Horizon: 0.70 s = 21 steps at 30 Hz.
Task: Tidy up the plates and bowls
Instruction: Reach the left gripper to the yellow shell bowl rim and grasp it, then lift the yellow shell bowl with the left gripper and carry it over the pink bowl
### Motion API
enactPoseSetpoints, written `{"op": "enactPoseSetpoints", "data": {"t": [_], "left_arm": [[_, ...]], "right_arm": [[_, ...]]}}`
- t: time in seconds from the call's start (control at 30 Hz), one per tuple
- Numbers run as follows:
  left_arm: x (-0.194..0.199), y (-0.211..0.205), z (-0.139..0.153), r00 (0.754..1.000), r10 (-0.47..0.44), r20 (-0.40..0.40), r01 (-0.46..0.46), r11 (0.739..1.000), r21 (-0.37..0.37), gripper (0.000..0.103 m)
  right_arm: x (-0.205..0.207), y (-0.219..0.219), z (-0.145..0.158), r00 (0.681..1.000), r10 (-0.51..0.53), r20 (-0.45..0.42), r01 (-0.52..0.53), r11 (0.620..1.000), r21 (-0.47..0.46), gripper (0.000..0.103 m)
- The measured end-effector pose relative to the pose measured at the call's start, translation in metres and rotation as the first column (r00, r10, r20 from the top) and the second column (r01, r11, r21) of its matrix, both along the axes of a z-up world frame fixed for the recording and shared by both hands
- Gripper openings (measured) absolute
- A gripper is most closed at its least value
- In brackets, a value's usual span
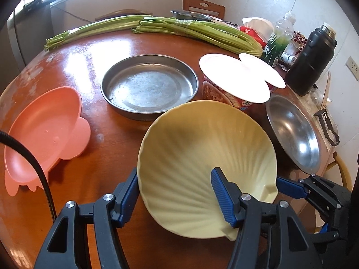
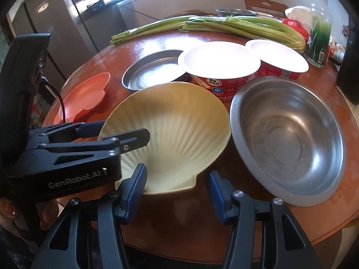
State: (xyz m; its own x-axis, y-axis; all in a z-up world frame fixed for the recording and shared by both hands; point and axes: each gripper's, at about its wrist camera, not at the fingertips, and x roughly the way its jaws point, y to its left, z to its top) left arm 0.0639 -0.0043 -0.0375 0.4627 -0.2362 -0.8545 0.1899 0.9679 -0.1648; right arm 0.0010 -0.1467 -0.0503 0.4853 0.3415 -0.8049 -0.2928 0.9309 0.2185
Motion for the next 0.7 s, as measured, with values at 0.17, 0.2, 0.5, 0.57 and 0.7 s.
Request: {"op": "enactPoseSetpoints", "data": {"t": [0.17, 0.2, 0.5, 0.57, 0.7], "left_arm": [[-0.004, 0.003, 0.005, 1.0, 0.005, 0.021, -0.005, 1.0, 0.005, 0.063], [-0.005, 0.004, 0.006, 1.0, 0.007, 0.026, -0.007, 1.0, 0.008, 0.063], [-0.014, 0.014, 0.019, 0.998, 0.026, 0.058, -0.026, 1.0, 0.011, 0.063], [-0.013, 0.017, 0.021, 0.998, 0.031, 0.063, -0.032, 0.999, 0.011, 0.063], [-0.016, 0.024, 0.024, 0.996, 0.052, 0.072, -0.052, 0.999, 0.008, 0.063]], "right_arm": [[-0.004, 0.004, 0.003, 1.0, 0.016, 0.018, -0.016, 1.0, -0.008, 0.057], [-0.004, 0.006, 0.004, 1.0, 0.02, 0.021, -0.019, 1.0, -0.011, 0.057], [-0.008, 0.014, 0.012, 0.998, 0.049, 0.047, -0.048, 0.999, -0.02, 0.057], [-0.008, 0.016, 0.013, 0.997, 0.056, 0.05, -0.055, 0.998, -0.021, 0.057], [-0.007, 0.023, 0.016, 0.996, 0.074, 0.058, -0.073, 0.997, -0.023, 0.057]]}}
